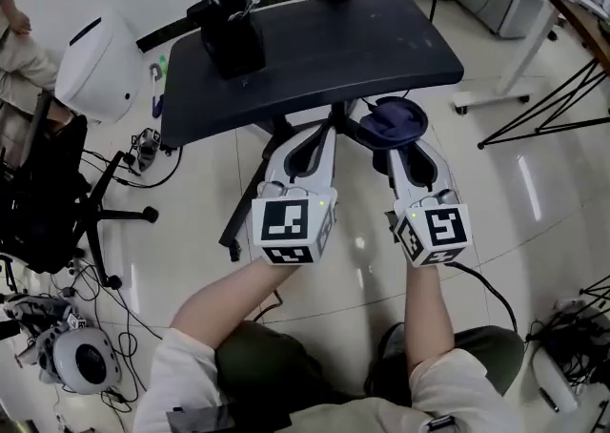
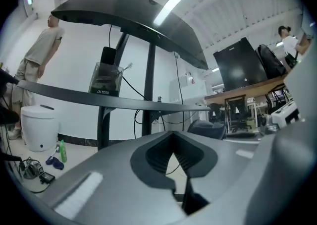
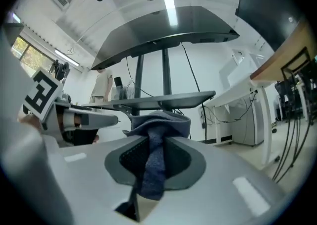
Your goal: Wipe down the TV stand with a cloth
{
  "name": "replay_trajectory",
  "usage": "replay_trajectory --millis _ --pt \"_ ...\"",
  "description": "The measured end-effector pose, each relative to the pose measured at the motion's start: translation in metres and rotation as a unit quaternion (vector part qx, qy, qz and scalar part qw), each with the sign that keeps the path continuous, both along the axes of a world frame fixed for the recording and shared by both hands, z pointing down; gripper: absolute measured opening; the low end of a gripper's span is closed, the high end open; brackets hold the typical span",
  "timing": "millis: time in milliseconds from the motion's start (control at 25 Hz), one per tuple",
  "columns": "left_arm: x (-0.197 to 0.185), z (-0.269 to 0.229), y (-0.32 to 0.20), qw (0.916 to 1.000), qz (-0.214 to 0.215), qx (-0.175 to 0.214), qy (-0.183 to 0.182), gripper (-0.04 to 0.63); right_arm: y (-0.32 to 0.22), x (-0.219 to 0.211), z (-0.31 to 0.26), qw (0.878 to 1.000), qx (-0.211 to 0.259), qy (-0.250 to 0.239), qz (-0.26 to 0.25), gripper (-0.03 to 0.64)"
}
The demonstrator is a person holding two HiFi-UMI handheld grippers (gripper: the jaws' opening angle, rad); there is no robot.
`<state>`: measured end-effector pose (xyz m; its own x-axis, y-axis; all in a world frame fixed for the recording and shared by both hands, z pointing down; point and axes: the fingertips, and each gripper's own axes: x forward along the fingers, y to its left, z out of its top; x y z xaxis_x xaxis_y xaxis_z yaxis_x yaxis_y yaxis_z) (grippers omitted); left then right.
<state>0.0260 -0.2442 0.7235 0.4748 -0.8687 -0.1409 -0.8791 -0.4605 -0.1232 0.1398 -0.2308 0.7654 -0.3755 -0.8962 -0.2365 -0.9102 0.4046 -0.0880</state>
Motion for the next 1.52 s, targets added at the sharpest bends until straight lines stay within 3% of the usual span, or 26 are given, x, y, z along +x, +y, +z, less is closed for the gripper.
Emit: replay_trajectory --millis 120,240,440,640,760,880,960,1040,1200,1360,1520 --pt "0.005 0.000 -0.001 0.9998 -0.015 0.008 0.012 0.156 -0.026 -0.002 0.029 0.999 -0.018 0.008 -0.035 0.074" --pt "-0.004 0.015 -0.009 0.9994 -0.034 -0.001 0.001 0.156 -0.077 -0.016 0.043 0.998 -0.009 0.021 -0.050 0.072" --pt "-0.030 0.032 -0.021 0.9970 -0.068 -0.015 -0.035 0.156 -0.181 -0.018 0.040 0.998 -0.021 0.049 -0.021 0.074" --pt "-0.050 0.035 -0.029 0.9948 -0.095 -0.006 -0.034 0.156 -0.218 -0.036 0.022 0.998 0.014 0.049 -0.032 0.074" --pt "-0.057 0.046 -0.032 0.9939 -0.107 -0.009 -0.025 0.156 -0.255 -0.051 0.138 0.993 -0.063 0.088 -0.035 0.074" --pt "-0.058 0.068 -0.038 0.9935 -0.106 -0.016 -0.040 0.157 -0.274 -0.061 0.313 0.967 -0.204 0.148 -0.037 0.074" --pt "-0.060 0.084 -0.042 0.9932 -0.104 -0.022 -0.048 0.161 -0.272 -0.061 0.388 0.955 -0.241 0.167 -0.035 0.072" --pt "-0.064 0.095 -0.044 0.9927 -0.104 -0.024 -0.057 0.164 -0.270 -0.064 0.415 0.953 -0.245 0.174 -0.038 0.072" --pt "-0.073 0.119 -0.050 0.9938 -0.087 -0.029 -0.064 0.164 -0.254 -0.073 0.411 0.951 -0.235 0.197 -0.043 0.074" --pt "-0.042 0.135 -0.070 0.9955 -0.056 -0.049 -0.058 0.163 -0.208 -0.001 0.445 0.935 -0.247 0.255 0.001 0.074" --pt "0.031 0.161 -0.072 0.9968 0.015 -0.061 -0.049 0.164 -0.117 0.145 0.508 0.921 -0.295 0.240 0.085 0.072"
